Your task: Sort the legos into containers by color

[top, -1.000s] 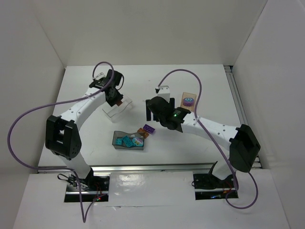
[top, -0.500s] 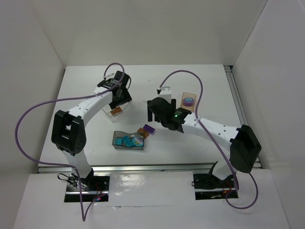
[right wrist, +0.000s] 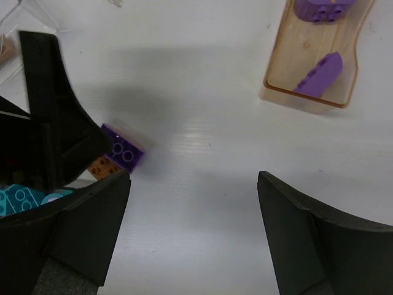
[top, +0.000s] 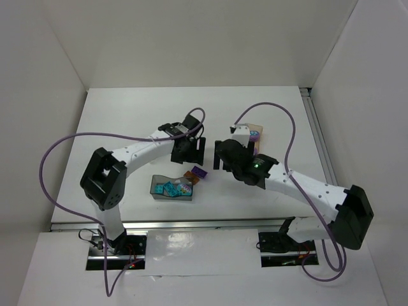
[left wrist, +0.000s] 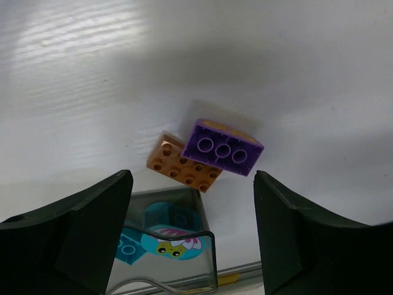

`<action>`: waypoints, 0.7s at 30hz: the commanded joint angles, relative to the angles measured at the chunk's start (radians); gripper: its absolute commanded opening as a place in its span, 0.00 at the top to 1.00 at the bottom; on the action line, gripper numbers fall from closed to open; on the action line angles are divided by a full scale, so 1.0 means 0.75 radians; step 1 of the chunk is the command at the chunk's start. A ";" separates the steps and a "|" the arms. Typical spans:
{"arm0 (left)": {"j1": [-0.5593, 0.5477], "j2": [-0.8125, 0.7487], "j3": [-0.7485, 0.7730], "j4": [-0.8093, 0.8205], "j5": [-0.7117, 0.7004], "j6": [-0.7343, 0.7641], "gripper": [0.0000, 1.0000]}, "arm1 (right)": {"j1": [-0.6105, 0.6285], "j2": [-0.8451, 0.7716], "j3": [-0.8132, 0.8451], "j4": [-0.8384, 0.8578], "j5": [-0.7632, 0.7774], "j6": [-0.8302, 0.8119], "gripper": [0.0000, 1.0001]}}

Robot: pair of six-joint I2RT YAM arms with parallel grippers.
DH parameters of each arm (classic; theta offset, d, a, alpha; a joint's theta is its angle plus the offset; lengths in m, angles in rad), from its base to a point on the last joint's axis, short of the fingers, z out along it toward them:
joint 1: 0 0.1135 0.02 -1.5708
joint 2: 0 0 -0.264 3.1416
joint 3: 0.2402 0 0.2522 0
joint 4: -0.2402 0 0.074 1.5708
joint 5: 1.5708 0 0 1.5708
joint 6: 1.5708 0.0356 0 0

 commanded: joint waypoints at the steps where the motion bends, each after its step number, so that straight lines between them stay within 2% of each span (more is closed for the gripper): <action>1: -0.049 0.092 0.063 0.015 0.109 0.114 0.07 | -0.018 -0.137 -0.053 -0.101 0.069 0.087 0.09; 3: -0.066 0.131 0.088 0.001 0.109 0.147 0.00 | -0.019 -0.167 -0.071 -0.125 0.069 0.103 0.09; 8: -0.098 0.209 0.114 -0.028 -0.005 0.276 0.00 | -0.019 -0.233 -0.098 -0.189 0.069 0.130 0.09; 18: -0.125 0.268 0.116 0.011 0.003 0.388 0.00 | -0.019 -0.266 -0.074 -0.244 0.106 0.142 0.09; 21: -0.137 0.282 0.131 0.011 -0.012 0.388 0.06 | -0.019 -0.266 -0.074 -0.244 0.106 0.142 0.09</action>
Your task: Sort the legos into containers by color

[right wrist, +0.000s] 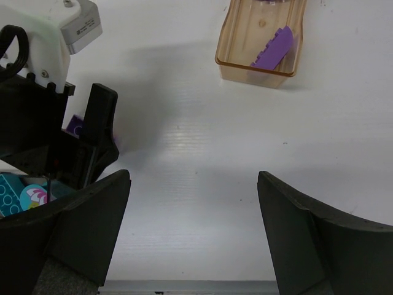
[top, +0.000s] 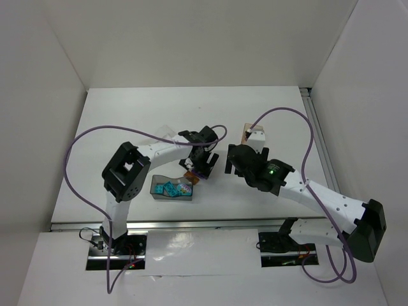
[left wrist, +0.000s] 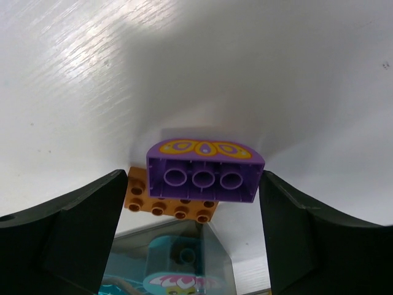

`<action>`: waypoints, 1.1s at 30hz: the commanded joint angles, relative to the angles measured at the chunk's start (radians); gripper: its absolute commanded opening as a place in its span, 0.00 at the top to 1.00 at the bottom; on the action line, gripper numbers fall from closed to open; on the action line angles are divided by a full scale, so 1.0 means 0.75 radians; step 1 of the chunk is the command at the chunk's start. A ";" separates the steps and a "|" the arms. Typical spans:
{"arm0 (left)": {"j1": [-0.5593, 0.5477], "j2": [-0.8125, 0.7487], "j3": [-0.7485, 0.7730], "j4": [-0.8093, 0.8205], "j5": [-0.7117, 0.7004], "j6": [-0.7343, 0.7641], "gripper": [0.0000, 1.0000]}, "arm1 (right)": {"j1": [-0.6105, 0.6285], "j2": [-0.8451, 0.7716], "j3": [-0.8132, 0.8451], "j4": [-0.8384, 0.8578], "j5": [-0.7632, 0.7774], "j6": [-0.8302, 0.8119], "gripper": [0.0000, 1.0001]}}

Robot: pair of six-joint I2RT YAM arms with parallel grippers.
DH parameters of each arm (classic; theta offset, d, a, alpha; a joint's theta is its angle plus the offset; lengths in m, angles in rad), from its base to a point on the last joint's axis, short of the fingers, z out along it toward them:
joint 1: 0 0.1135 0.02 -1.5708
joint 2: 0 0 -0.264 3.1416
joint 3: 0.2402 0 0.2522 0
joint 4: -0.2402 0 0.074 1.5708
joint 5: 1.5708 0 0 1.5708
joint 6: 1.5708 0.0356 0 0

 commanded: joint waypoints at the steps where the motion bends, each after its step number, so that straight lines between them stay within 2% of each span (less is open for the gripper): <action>1: -0.017 0.041 0.064 0.010 -0.022 0.040 0.07 | -0.006 -0.027 0.013 -0.027 0.054 0.028 0.09; 9: -0.017 0.041 0.091 0.010 -0.035 0.040 0.21 | -0.006 -0.027 0.026 -0.051 0.079 0.028 0.09; 13: -0.017 0.029 0.123 -0.002 -0.035 0.028 0.39 | -0.006 -0.041 0.038 -0.064 0.091 0.028 0.09; 14: -0.017 0.029 0.124 -0.002 -0.035 0.028 0.47 | -0.006 -0.055 0.038 -0.064 0.103 0.041 0.09; 15: -0.017 0.029 0.144 -0.002 -0.049 0.028 0.48 | -0.006 -0.055 0.050 -0.076 0.103 0.041 0.09; 21: -0.017 0.054 0.260 -0.065 -0.074 0.016 0.48 | -0.006 -0.116 0.062 -0.125 0.156 0.069 0.09; 25: -0.017 0.066 0.371 -0.065 0.010 -0.011 0.50 | -0.006 -0.182 0.075 -0.203 0.222 0.124 0.09; 33: -0.017 0.180 0.714 -0.020 0.235 -0.076 0.50 | -0.006 -0.335 0.087 -0.270 0.310 0.194 0.09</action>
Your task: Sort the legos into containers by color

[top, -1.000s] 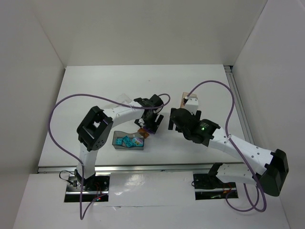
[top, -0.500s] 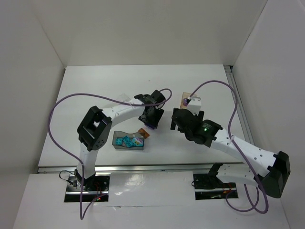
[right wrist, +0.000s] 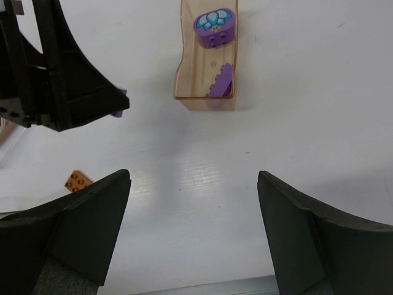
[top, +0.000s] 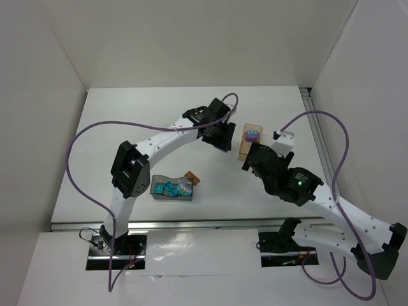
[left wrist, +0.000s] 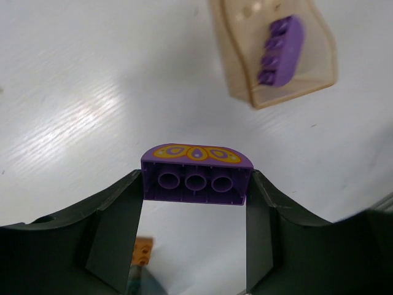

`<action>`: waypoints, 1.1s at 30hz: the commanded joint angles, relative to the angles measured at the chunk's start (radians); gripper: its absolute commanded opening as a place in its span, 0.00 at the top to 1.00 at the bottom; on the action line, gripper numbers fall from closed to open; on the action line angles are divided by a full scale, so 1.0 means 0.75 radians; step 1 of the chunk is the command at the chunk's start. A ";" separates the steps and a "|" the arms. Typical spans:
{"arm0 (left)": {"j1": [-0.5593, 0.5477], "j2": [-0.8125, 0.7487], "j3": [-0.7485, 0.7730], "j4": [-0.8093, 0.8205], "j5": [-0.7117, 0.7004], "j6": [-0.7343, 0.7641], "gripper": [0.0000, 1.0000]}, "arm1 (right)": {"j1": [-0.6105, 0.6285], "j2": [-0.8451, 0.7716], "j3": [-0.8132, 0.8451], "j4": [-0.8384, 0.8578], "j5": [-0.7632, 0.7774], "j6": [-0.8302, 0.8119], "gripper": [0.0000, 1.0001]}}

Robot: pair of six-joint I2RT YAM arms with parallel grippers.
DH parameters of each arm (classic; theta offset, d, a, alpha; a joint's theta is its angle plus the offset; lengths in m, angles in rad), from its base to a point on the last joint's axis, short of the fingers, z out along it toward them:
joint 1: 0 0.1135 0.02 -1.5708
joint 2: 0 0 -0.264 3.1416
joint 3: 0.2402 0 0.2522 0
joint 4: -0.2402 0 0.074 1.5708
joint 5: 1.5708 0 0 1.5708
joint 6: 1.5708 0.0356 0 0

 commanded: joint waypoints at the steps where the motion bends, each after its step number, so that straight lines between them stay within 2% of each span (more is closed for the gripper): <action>1: -0.007 0.069 0.145 0.048 0.176 -0.072 0.50 | -0.006 -0.041 0.070 -0.075 0.102 0.072 0.09; 5: -0.007 0.181 0.299 0.101 0.243 -0.117 0.50 | -0.006 -0.053 0.095 -0.136 0.114 0.101 0.09; 9: -0.007 0.331 0.517 0.115 0.301 -0.169 0.50 | -0.006 -0.096 0.077 -0.094 0.055 0.066 0.09; 14: -0.007 0.472 0.618 0.197 0.352 -0.224 0.46 | -0.006 -0.123 0.062 -0.126 -0.062 0.037 0.09; 16: -0.007 0.503 0.671 0.216 0.364 -0.238 0.27 | -0.006 -0.139 0.074 -0.185 -0.062 0.054 0.09; 19: -0.007 0.501 0.671 0.228 0.364 -0.238 0.08 | -0.006 -0.184 0.074 -0.200 -0.062 0.054 0.09; 23: -0.007 0.378 0.572 0.228 0.352 -0.220 0.01 | -0.006 -0.182 0.044 -0.169 -0.074 0.054 0.09; 25: -0.007 0.260 0.518 0.206 0.281 -0.175 0.01 | -0.006 -0.154 0.044 -0.104 -0.102 0.013 0.09; 28: 0.006 0.119 0.359 0.105 0.103 -0.163 0.07 | -0.006 -0.072 0.005 0.026 -0.192 -0.081 0.09; 33: 0.120 -0.263 -0.073 0.021 -0.047 -0.232 0.10 | -0.006 0.153 -0.044 0.295 -0.444 -0.247 0.09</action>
